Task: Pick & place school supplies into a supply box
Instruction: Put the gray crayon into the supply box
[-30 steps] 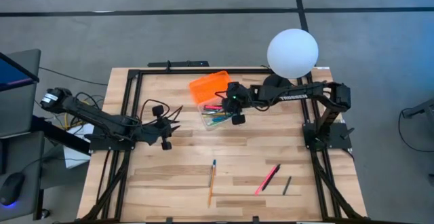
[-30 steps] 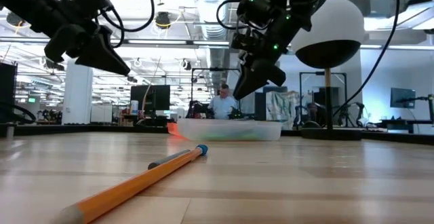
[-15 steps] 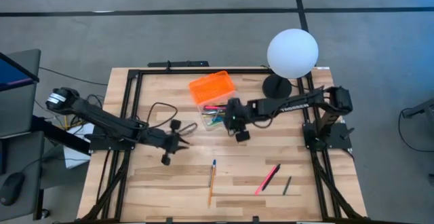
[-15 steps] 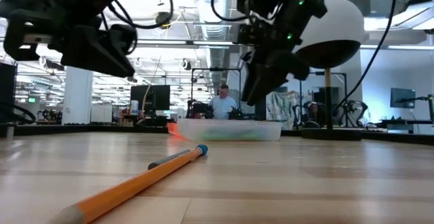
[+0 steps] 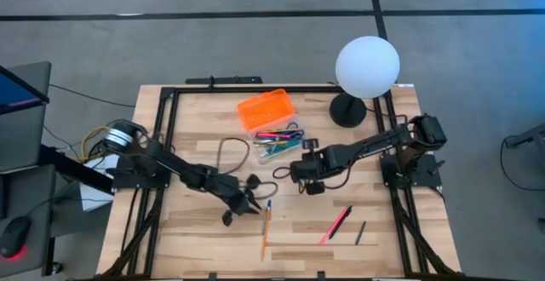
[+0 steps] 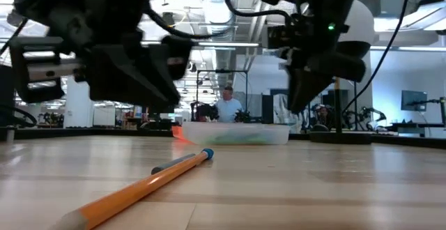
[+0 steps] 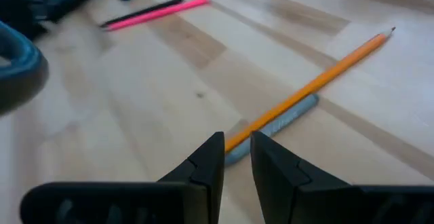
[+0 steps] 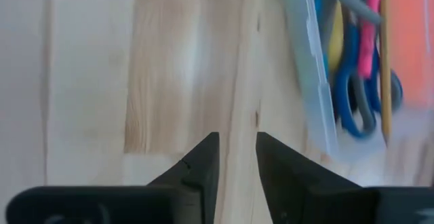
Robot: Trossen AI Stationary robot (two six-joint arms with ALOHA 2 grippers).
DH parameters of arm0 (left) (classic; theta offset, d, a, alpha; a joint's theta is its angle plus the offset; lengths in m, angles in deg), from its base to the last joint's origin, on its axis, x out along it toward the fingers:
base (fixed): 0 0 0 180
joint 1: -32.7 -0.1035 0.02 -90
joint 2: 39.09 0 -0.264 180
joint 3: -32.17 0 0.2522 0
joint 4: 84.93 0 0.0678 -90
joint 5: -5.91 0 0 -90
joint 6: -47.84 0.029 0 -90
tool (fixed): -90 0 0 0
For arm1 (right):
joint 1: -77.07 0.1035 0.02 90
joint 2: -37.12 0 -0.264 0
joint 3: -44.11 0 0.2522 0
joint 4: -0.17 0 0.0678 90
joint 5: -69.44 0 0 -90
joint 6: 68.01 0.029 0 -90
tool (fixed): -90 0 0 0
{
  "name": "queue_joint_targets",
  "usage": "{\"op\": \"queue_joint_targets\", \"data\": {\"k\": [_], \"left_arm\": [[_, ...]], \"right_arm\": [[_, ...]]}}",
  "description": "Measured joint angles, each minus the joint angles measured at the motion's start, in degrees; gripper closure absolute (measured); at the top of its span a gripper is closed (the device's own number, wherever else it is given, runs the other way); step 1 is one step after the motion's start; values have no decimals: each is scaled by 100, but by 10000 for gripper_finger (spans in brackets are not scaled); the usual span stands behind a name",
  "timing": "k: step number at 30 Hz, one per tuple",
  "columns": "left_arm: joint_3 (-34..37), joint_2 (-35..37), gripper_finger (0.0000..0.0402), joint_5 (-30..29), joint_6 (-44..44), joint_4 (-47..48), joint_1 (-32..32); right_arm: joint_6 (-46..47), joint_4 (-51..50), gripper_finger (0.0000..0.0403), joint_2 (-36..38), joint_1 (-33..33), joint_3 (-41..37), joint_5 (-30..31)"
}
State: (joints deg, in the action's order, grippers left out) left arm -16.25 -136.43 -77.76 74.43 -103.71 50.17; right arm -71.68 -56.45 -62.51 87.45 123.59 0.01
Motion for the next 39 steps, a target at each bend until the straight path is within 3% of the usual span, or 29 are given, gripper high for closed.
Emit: {"op": "queue_joint_targets", "data": {"k": [6, 12, 23, 39], "left_arm": [[-993, -705, 333, 250, 216, 1051, 0], [-1381, -976, 333, 544, 190, 1202, 0], [-1372, -1161, 333, 895, 26, 1199, -12], [-1398, -1117, 333, 889, -497, 2138, -260]], "right_arm": [[787, -489, 317, 0, 404, 0, 473], [1178, -671, 317, 2, 806, 0, 796], [2577, -1750, 317, 7, 1451, -2, 1463], [3613, -2213, 317, 4, 2101, -2, 1557]]}}
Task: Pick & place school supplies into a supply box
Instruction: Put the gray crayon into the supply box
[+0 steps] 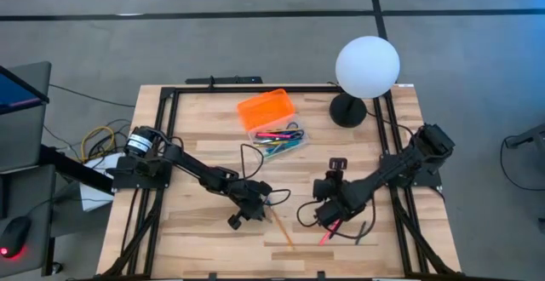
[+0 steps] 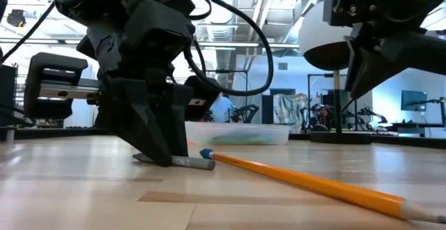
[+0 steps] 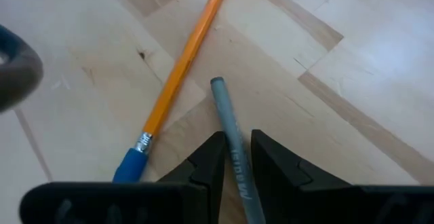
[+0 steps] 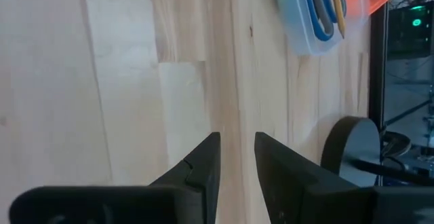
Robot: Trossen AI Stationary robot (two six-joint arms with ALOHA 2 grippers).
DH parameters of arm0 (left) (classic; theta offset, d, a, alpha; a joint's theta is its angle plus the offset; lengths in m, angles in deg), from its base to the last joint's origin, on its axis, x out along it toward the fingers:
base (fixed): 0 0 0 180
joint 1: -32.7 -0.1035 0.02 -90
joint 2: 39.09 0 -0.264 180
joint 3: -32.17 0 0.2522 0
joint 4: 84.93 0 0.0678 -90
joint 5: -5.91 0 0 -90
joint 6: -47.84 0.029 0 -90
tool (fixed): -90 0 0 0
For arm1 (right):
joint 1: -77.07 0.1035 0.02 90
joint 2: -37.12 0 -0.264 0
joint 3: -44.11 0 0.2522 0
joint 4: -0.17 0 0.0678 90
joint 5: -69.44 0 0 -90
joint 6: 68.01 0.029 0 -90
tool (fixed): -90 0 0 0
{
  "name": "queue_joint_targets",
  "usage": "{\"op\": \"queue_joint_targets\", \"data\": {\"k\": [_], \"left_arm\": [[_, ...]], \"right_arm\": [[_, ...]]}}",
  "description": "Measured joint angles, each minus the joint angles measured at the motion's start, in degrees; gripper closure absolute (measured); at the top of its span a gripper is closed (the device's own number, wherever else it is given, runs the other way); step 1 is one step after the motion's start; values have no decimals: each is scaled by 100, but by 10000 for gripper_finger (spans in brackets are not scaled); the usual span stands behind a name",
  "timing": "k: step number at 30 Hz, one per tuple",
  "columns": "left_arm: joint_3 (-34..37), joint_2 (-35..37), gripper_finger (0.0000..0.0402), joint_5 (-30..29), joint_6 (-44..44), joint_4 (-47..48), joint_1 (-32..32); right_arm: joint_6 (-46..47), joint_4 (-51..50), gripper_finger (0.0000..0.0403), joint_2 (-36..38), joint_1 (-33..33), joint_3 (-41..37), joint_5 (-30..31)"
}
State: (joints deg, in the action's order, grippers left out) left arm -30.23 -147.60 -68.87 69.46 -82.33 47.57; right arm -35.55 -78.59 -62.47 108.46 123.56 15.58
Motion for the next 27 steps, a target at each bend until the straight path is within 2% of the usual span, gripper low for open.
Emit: {"op": "queue_joint_targets", "data": {"k": [5, 12, 17, 27], "left_arm": [[-14, 4, 333, -77, -185, 182, 0], [-387, 28, 346, -916, -687, 1455, 17], [-527, 28, 389, -1025, -707, 1841, 11], [-542, 65, 384, -1117, -1125, 2119, -4]], "right_arm": [[181, -1, 317, 1, 134, 0, -2], [445, 14, 317, 0, 278, 0, -2], [616, 30, 317, 0, 351, 0, -2], [672, 81, 317, 0, 425, 0, -4]]}}
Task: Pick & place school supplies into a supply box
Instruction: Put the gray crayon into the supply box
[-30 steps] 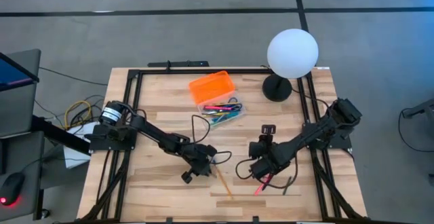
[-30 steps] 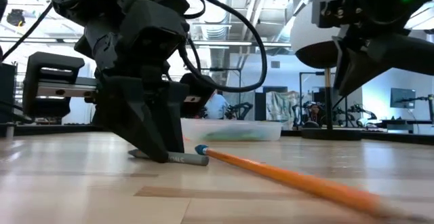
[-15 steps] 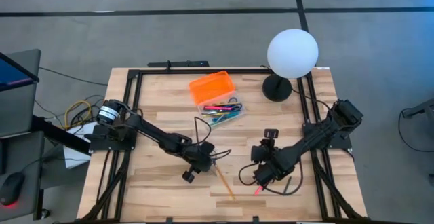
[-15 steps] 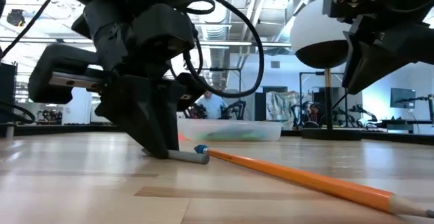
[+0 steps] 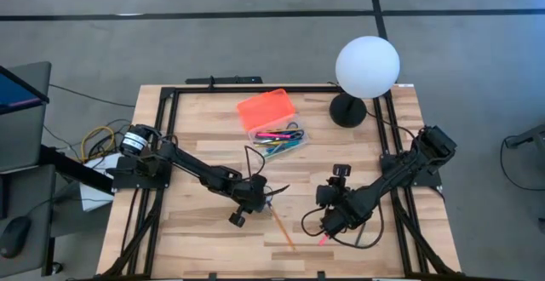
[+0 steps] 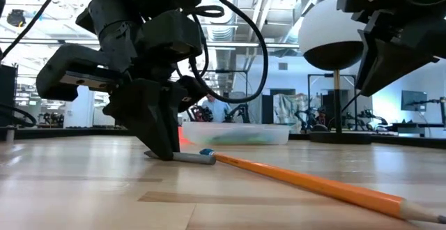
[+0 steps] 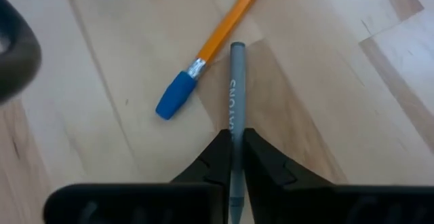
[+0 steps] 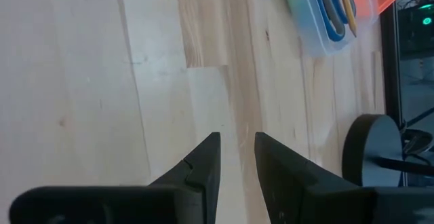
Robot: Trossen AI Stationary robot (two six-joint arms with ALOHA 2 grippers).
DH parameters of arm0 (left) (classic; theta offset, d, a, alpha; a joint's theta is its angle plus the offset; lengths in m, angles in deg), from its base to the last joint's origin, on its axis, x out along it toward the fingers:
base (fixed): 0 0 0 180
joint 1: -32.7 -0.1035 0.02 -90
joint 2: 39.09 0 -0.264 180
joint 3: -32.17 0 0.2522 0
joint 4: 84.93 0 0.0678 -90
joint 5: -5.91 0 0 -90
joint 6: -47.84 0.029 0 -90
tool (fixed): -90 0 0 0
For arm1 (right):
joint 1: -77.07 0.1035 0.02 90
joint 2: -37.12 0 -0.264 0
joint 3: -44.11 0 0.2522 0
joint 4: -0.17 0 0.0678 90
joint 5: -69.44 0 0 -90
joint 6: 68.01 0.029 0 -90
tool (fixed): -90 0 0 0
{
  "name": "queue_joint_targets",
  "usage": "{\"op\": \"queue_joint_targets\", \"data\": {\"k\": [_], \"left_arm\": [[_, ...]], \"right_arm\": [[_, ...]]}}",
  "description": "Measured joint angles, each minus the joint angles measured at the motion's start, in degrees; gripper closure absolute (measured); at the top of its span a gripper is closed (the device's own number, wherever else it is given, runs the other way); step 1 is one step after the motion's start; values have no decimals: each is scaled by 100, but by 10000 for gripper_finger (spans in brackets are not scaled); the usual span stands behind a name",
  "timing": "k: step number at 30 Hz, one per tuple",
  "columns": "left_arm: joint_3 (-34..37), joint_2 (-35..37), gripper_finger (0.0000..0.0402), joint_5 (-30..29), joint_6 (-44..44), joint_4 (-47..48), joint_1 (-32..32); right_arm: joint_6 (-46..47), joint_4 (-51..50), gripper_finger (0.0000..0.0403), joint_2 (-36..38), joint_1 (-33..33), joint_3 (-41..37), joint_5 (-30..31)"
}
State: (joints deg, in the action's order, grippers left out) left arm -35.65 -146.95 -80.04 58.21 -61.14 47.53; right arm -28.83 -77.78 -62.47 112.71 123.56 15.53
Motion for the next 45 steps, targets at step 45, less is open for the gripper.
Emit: {"op": "queue_joint_targets", "data": {"k": [45], "left_arm": [[61, 992, 393, -4033, 835, -59, -1569]], "right_arm": [[-20, 171, 317, -4, -12, 0, 192]]}}
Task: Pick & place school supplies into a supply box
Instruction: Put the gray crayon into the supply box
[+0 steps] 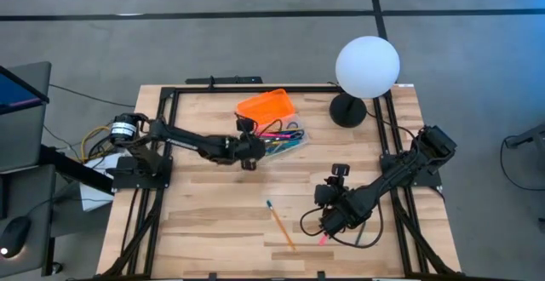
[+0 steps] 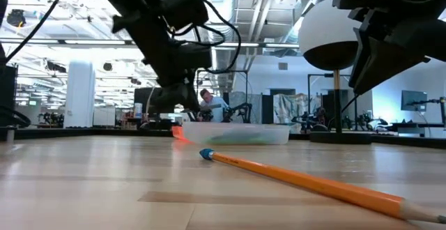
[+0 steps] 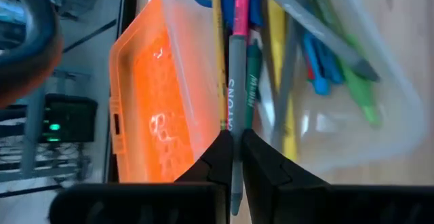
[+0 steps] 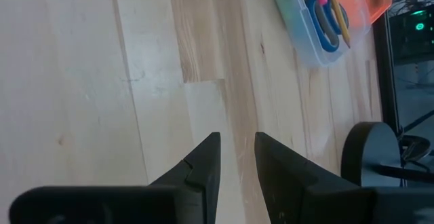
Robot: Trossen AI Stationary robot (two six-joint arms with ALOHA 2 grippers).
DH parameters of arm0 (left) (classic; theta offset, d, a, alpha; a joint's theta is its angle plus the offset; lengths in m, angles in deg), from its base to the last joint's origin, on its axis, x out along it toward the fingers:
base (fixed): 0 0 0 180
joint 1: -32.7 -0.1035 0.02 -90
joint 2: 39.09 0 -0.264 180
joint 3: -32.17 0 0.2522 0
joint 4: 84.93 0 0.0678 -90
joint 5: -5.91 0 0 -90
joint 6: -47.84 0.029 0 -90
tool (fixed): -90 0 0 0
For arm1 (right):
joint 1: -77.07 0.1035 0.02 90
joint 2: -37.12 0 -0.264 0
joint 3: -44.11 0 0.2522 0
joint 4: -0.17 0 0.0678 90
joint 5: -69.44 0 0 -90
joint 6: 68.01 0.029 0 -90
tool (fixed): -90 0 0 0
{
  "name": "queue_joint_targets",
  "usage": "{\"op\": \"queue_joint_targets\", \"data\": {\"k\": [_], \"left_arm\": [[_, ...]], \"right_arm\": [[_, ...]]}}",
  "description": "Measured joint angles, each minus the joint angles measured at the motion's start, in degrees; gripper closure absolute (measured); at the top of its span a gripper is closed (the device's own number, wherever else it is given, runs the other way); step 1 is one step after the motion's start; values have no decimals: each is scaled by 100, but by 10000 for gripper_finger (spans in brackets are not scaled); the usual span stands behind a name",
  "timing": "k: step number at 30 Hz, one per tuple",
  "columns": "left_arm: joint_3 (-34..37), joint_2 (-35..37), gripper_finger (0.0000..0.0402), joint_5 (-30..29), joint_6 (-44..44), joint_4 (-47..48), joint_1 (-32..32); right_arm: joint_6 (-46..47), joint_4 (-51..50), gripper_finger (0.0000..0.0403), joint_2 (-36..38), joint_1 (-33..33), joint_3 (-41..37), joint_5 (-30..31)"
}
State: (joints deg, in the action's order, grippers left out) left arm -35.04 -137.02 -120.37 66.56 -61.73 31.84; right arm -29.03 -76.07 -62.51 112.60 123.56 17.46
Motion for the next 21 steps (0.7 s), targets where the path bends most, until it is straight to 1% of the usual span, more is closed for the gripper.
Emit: {"op": "queue_joint_targets", "data": {"k": [4, 7, 21], "left_arm": [[-2, 2, 393, 458, 79, -192, -297], [2, 2, 392, 650, 85, -286, -426], [7, 4, 389, 861, 169, -359, -458]], "right_arm": [[0, 24, 317, 0, 0, 2, 0], [0, 35, 317, 0, 0, 1, 1], [-44, 153, 317, 0, 0, 2, 0]]}}
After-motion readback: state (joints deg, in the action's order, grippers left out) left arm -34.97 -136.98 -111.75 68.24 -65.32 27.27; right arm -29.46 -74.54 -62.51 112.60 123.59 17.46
